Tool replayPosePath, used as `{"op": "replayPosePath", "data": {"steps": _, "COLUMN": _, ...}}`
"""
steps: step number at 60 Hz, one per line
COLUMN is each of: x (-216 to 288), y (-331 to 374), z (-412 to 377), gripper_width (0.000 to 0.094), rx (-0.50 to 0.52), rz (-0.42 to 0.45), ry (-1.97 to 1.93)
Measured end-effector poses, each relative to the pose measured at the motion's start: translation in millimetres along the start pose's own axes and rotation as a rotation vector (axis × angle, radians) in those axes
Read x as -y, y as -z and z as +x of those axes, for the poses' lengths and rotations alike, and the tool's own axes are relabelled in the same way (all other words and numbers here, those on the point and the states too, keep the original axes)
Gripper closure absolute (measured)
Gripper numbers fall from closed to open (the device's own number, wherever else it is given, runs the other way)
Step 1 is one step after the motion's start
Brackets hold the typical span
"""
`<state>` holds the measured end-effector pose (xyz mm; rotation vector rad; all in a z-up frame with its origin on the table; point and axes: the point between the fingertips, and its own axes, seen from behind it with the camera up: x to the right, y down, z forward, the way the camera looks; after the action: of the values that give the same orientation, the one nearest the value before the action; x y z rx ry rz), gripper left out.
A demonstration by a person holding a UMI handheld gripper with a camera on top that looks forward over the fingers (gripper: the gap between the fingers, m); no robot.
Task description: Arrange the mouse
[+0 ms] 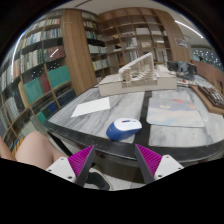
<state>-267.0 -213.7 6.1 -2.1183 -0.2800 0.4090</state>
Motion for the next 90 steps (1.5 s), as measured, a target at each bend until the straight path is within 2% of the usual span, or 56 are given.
{"op": "replayPosePath", "data": {"steps": 4, "x": 3.0, "y": -19.0, "z": -6.1, "gripper_width": 0.0106, "rx": 0.005, "rz": -0.003, "ry": 0.005}}
{"op": "replayPosePath", "data": {"steps": 11, "x": 12.0, "y": -47.1, "z": 6.6, "gripper_width": 0.0122, "rx": -0.055, "rz": -0.007, "ry": 0.019}}
{"op": "replayPosePath", "data": {"steps": 12, "x": 12.8, "y": -50.1, "z": 9.6, "gripper_width": 0.012, "rx": -0.065, "rz": -0.01, "ry": 0.019}}
{"op": "replayPosePath", "data": {"steps": 13, "x": 14.6, "y": -52.3, "z": 14.1, "gripper_width": 0.0077, "rx": -0.082, "rz": -0.012, "ry": 0.019}}
{"op": "replayPosePath", "data": {"steps": 14, "x": 18.0, "y": -55.0, "z": 16.9, "gripper_width": 0.0125, "rx": -0.092, "rz": -0.005, "ry": 0.019}}
{"op": "replayPosePath", "data": {"steps": 16, "x": 22.9, "y": -60.3, "z": 20.0, "gripper_width": 0.0122, "rx": -0.101, "rz": -0.003, "ry": 0.013}}
{"op": "replayPosePath", "data": {"steps": 31, "x": 48.1, "y": -105.2, "z": 16.6, "gripper_width": 0.0112, "rx": -0.122, "rz": -0.027, "ry": 0.016}}
{"op": "replayPosePath", "data": {"steps": 39, "x": 55.9, "y": -130.1, "z": 6.6, "gripper_width": 0.012, "rx": -0.169, "rz": 0.003, "ry": 0.11}}
{"op": "replayPosePath", "data": {"steps": 41, "x": 60.8, "y": -136.6, "z": 3.1, "gripper_width": 0.0154, "rx": -0.166, "rz": 0.027, "ry": 0.122}}
{"op": "replayPosePath", "data": {"steps": 42, "x": 60.2, "y": -138.2, "z": 0.3, "gripper_width": 0.012, "rx": -0.16, "rz": 0.032, "ry": 0.115}}
{"op": "replayPosePath", "data": {"steps": 43, "x": 61.5, "y": -139.8, "z": -1.6, "gripper_width": 0.0209, "rx": -0.155, "rz": 0.043, "ry": 0.109}}
{"op": "replayPosePath", "data": {"steps": 46, "x": 63.8, "y": -143.7, "z": -3.4, "gripper_width": 0.0398, "rx": -0.157, "rz": 0.067, "ry": 0.108}}
{"op": "replayPosePath", "data": {"steps": 49, "x": 64.6, "y": -146.0, "z": -3.1, "gripper_width": 0.0425, "rx": -0.177, "rz": 0.08, "ry": 0.114}}
{"op": "replayPosePath", "data": {"steps": 50, "x": 64.4, "y": -146.2, "z": -3.5, "gripper_width": 0.038, "rx": -0.177, "rz": 0.076, "ry": 0.122}}
{"op": "replayPosePath", "data": {"steps": 51, "x": 64.7, "y": -146.0, "z": -3.9, "gripper_width": 0.0459, "rx": -0.175, "rz": 0.071, "ry": 0.129}}
{"op": "replayPosePath", "data": {"steps": 52, "x": 64.5, "y": -146.2, "z": -4.2, "gripper_width": 0.0481, "rx": -0.173, "rz": 0.062, "ry": 0.134}}
{"op": "replayPosePath", "data": {"steps": 55, "x": 64.7, "y": -146.1, "z": -7.6, "gripper_width": 0.0519, "rx": -0.146, "rz": 0.033, "ry": 0.119}}
{"op": "replayPosePath", "data": {"steps": 58, "x": 73.2, "y": -141.8, "z": -19.3, "gripper_width": 0.0537, "rx": -0.072, "rz": 0.032, "ry": 0.062}}
{"op": "replayPosePath", "data": {"steps": 61, "x": 107.4, "y": -127.9, "z": -10.2, "gripper_width": 0.0543, "rx": -0.073, "rz": 0.098, "ry": 0.069}}
{"op": "replayPosePath", "data": {"steps": 66, "x": 183.0, "y": -95.7, "z": 51.7, "gripper_width": 0.0545, "rx": -0.204, "rz": 0.245, "ry": 0.117}}
{"op": "replayPosePath", "data": {"steps": 71, "x": 220.2, "y": -67.9, "z": 117.7, "gripper_width": 0.0546, "rx": -0.301, "rz": 0.314, "ry": 0.031}}
{"op": "replayPosePath", "data": {"steps": 75, "x": 216.3, "y": -67.3, "z": 181.8, "gripper_width": 0.0548, "rx": -0.391, "rz": 0.292, "ry": -0.026}}
{"op": "replayPosePath", "data": {"steps": 80, "x": 171.9, "y": -81.8, "z": 245.2, "gripper_width": 0.0548, "rx": -0.475, "rz": 0.202, "ry": -0.065}}
{"op": "replayPosePath", "data": {"steps": 90, "x": 129.3, "y": -109.1, "z": 280.8, "gripper_width": 0.0548, "rx": -0.464, "rz": 0.082, "ry": -0.098}}
